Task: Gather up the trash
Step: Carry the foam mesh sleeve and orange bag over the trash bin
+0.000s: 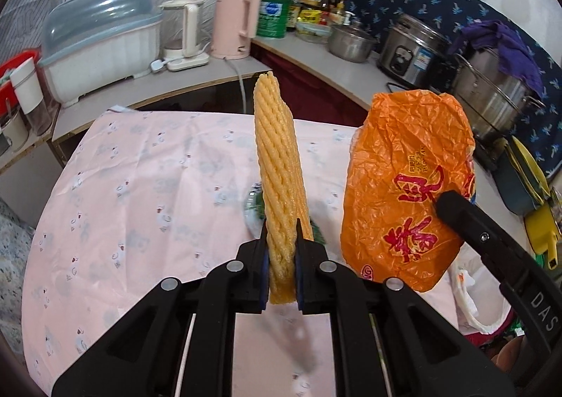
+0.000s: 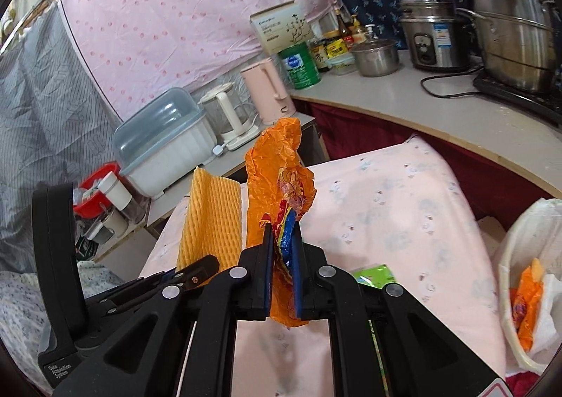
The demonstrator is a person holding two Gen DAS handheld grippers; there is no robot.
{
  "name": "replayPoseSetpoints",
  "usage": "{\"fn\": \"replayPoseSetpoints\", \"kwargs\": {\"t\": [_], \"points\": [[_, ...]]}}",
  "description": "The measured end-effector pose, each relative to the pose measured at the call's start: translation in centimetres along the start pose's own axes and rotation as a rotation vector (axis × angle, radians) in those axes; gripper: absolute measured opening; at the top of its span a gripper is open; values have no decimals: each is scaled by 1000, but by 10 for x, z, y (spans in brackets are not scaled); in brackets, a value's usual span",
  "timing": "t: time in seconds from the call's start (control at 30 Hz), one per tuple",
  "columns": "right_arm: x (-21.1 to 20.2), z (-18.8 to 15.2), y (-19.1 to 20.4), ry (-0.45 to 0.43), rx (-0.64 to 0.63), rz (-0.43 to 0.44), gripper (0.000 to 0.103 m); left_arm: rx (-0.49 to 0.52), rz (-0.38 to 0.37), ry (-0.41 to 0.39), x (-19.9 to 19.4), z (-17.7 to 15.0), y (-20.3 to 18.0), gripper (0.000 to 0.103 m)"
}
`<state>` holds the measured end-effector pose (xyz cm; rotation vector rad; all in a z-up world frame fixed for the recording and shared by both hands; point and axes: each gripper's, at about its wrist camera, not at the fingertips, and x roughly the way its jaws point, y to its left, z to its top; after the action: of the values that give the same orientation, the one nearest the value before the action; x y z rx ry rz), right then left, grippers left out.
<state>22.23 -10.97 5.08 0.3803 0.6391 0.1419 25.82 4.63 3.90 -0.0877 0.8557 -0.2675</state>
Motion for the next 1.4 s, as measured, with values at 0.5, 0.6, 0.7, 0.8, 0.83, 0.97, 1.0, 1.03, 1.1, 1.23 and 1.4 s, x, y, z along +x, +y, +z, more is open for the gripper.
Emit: {"fn": "replayPoseSetpoints", "kwargs": {"t": [0.5, 0.6, 0.7, 0.8, 0.83, 0.97, 1.0, 1.03, 1.1, 1.23, 1.4], "points": [[-94, -10, -71, -111, 85, -94, 9, 155, -69, -21, -35, -27, -102, 10], [-110, -13, -84, -131, 82, -145, 9, 188, -79, -22, -39, -34, -122, 10], [-126, -16, -96, -139, 53, -235, 9, 219, -87, -19, -41, -40, -139, 10], [-140, -19, -112, -139, 48, -294, 9, 246, -97, -12, -41, -46, -155, 10], [-143, -21, -117, -140, 51, -305, 9, 254, -100, -9, -40, -48, -160, 10], [-156, -29, -139, -143, 60, -368, 9, 289, -113, 5, -38, -56, -180, 10], [-160, -31, -144, -145, 58, -391, 9, 299, -118, 9, -37, -59, -186, 10], [-163, -33, -149, -146, 56, -413, 9, 307, -121, 11, -36, -61, -191, 10], [-169, -36, -158, -149, 51, -457, 9, 327, -128, 19, -34, -65, -201, 10], [-178, -41, -175, -153, 40, -532, 9, 368, -143, 34, -29, -73, -223, 10], [-186, -48, -194, -152, 50, -584, 9, 418, -166, 54, -21, -82, -252, 10]]}}
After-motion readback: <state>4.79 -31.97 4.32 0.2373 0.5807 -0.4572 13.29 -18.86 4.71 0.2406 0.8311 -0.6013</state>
